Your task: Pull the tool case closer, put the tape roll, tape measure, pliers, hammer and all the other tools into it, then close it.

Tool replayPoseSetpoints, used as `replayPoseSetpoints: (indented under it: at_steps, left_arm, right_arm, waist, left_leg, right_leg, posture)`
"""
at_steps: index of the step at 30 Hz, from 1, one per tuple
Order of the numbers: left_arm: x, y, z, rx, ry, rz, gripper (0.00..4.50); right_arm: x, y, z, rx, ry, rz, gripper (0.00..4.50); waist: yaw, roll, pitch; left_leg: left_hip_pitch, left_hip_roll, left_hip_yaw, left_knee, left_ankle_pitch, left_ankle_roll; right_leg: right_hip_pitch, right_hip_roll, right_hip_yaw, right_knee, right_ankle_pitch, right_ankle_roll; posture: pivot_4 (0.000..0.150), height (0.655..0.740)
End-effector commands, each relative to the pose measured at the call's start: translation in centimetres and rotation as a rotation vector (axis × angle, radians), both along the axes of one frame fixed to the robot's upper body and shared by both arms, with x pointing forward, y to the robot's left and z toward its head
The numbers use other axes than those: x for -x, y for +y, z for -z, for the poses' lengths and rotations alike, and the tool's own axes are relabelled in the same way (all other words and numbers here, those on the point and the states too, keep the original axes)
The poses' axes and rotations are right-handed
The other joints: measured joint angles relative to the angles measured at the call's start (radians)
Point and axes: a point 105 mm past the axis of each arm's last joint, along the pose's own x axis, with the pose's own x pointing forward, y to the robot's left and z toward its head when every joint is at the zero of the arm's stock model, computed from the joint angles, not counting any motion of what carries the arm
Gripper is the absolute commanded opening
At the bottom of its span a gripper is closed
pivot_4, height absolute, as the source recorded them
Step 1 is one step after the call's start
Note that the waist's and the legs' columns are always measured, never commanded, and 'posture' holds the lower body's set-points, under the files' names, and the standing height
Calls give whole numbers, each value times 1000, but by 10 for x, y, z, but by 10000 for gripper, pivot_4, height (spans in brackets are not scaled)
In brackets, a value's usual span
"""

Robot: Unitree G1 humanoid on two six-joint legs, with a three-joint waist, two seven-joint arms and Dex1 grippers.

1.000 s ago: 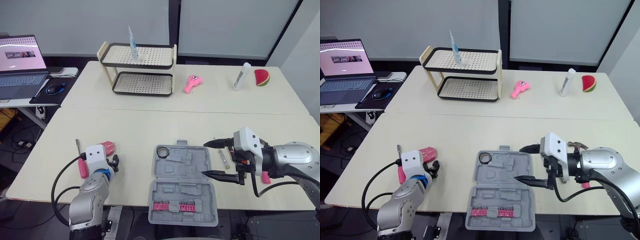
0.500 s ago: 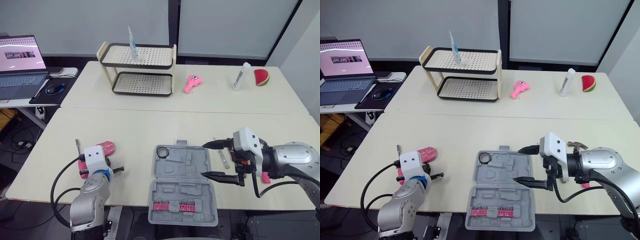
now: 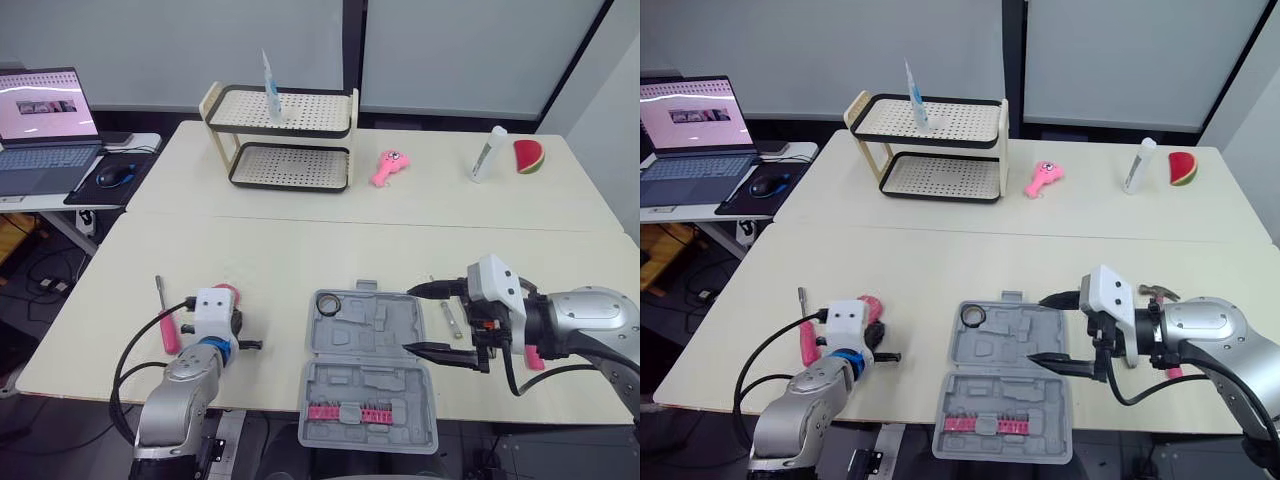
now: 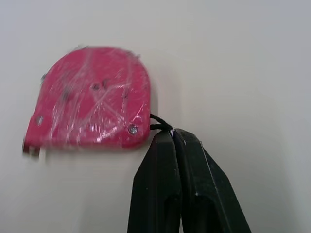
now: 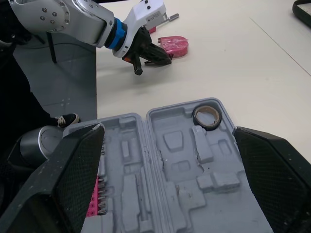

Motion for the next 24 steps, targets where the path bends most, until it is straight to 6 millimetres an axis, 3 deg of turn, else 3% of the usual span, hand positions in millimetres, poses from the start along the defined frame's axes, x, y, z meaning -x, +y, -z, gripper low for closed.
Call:
replayPoseSetpoints:
  at_steps: [1, 6, 10, 20, 24]
  left_arm:
    - [1, -30, -2, 40, 13, 171, 340]
    - [13, -56, 2, 73, 78, 378, 340]
    - [30, -62, 5, 65, 132, 516, 340]
    - [52, -12, 5, -19, 187, 490, 340]
    - [60, -2, 6, -8, 200, 460, 340]
  right_arm:
    - [5, -1, -12, 1, -52, -1, 45000]
    - [8, -2, -12, 4, -48, 13, 45000]
    - [11, -2, -12, 5, -45, 17, 45000]
    - [13, 0, -11, 5, -34, 5, 45000]
    - [12, 2, -11, 4, -36, -6, 45000]
  waist:
    - [-1, 0, 0]
    - [-2, 1, 0]
    - [-3, 1, 0]
    - [-6, 3, 1]
    - [-6, 3, 2]
  left_leg:
    - [0, 0, 0, 0, 0, 0]
    - [0, 0, 0, 0, 0, 0]
    - [0, 0, 0, 0, 0, 0]
    - [0, 1, -2, -1, 0, 0]
    - [0, 1, -2, -1, 0, 0]
  right_leg:
    - [0, 0, 0, 0, 0, 0]
    - [0, 0, 0, 0, 0, 0]
    - [0, 0, 0, 0, 0, 0]
    - [0, -3, 1, -1, 0, 0]
    - [0, -3, 1, -1, 0, 0]
  posture:
    - [1500, 7290]
    - [1500, 7290]
    - [1500, 7290]
    - [1500, 7290]
    - [1500, 7290]
